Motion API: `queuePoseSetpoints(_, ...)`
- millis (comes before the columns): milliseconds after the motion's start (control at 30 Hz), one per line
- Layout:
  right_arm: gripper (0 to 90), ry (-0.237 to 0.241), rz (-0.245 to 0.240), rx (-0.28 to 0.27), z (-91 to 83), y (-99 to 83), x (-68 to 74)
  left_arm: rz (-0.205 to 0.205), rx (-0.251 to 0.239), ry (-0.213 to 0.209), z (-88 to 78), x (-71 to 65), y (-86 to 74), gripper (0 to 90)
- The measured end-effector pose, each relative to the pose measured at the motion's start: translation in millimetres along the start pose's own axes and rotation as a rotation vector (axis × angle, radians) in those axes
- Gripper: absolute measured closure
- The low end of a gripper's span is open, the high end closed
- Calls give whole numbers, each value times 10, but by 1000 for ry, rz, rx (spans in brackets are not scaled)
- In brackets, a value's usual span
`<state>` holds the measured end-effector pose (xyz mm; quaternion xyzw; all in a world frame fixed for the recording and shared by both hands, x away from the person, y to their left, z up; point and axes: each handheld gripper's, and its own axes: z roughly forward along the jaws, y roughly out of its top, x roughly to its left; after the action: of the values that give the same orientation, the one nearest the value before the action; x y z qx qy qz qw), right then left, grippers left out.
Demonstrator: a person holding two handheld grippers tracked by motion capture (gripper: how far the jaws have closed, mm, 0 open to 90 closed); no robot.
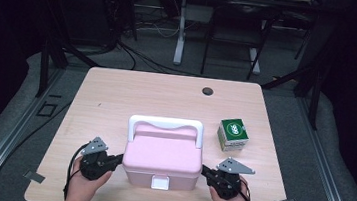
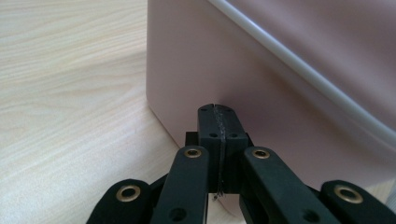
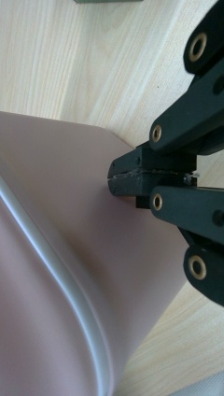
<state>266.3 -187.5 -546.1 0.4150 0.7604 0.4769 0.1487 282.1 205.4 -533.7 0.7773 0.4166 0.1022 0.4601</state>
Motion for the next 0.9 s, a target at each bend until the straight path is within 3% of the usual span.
queuePoseSetpoints(633, 900, 19, -9, 7, -18, -1, 45, 12, 23, -11, -56, 7, -43, 900)
queuePoseSetpoints(800, 842, -20, -47, 2, -56, 27, 55, 5, 7, -29, -78, 38, -15, 897)
queuePoseSetpoints(900, 781, -49, -41, -1, -74, 33, 15, 7, -2, -30, -99, 36, -9, 895)
